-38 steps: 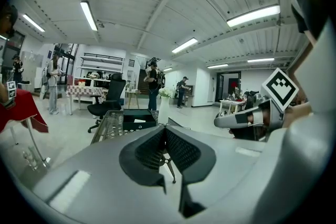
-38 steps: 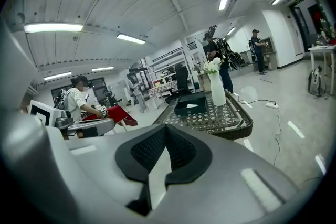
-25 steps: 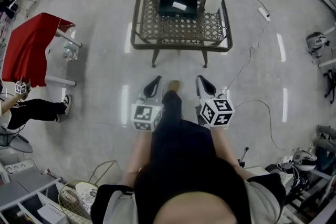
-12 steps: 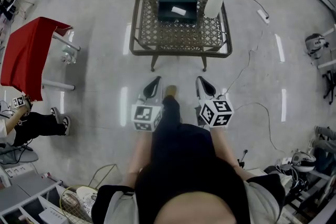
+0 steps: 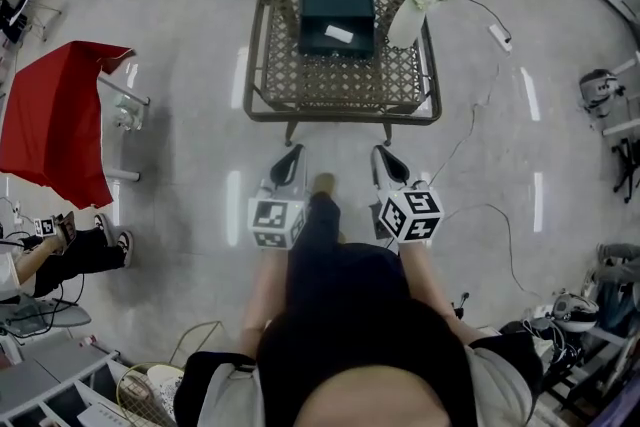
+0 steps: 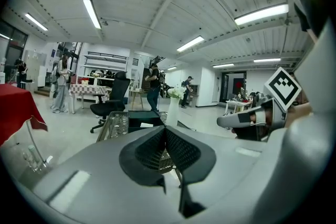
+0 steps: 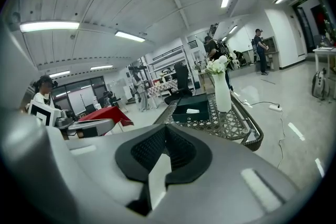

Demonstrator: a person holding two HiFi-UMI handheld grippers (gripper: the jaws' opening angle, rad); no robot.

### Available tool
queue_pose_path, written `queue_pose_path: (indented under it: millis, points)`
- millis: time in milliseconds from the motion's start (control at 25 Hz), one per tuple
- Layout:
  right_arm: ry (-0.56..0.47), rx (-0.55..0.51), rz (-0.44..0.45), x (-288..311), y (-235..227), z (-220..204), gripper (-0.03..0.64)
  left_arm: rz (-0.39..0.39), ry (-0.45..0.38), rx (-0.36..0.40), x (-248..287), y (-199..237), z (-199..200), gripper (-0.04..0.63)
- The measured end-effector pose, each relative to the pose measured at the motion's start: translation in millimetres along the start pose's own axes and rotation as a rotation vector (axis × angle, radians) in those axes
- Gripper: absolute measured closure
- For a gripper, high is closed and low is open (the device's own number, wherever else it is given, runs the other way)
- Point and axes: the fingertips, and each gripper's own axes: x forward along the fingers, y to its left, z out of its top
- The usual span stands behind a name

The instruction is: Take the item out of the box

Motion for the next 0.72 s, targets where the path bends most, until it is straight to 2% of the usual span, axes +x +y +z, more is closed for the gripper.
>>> queue_pose_path:
  millis: [720]
  points:
    - [0.004,0.026,-0.023,58,-26,35,0.617,-0.033,0.013,0.01,66,28,22,0.588]
